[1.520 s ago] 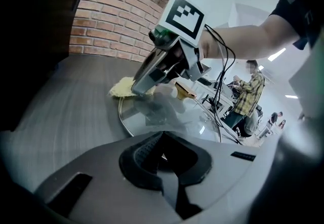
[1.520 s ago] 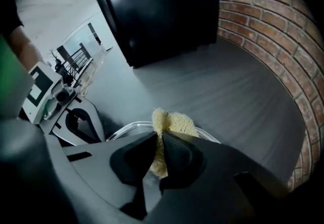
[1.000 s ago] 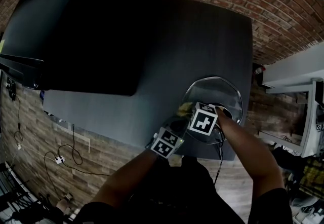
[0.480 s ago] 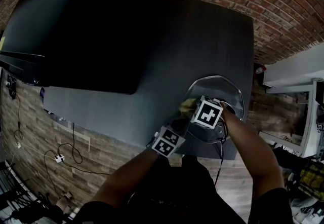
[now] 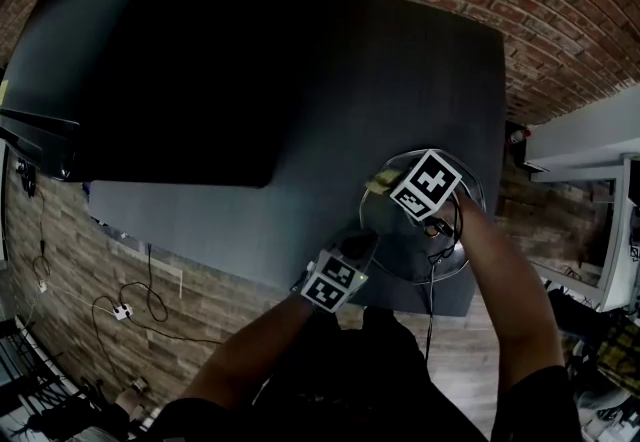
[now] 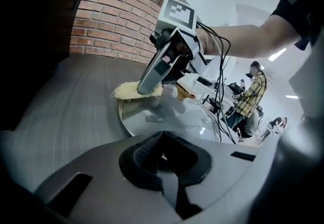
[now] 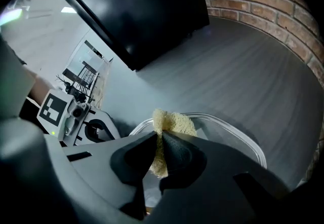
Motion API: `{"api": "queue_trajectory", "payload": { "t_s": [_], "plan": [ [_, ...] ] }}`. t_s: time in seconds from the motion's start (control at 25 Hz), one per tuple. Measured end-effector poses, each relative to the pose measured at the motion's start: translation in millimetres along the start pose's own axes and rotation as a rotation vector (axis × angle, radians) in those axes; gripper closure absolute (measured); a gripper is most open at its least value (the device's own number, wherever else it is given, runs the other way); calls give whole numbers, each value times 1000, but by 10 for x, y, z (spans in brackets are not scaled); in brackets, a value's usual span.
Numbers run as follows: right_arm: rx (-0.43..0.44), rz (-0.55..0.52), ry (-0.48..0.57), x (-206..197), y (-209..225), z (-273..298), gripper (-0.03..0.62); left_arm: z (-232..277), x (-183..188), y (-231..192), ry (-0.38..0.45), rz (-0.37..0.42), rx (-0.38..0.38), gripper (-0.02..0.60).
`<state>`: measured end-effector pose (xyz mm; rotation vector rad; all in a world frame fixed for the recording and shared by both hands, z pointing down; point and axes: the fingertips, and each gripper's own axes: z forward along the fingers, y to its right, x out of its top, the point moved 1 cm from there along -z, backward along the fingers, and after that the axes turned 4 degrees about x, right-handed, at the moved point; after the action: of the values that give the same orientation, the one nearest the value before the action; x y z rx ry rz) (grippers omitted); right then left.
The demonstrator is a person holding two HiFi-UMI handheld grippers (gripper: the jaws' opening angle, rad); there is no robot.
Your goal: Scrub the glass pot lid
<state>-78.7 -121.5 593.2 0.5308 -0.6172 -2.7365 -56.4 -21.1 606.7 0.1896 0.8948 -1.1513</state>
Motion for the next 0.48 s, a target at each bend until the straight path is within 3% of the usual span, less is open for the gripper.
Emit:
{"api": "queue_trajectory", "payload": {
  "t_s": [0.2,0.48],
  "plan": [
    [5,55,16,7,241,-121,553,2,-9,6,-2,-5,-1,551],
    [-117,163,119,-259,777,-510,553,6,-4,-15,-1,-11,-1,551]
  ]
}}
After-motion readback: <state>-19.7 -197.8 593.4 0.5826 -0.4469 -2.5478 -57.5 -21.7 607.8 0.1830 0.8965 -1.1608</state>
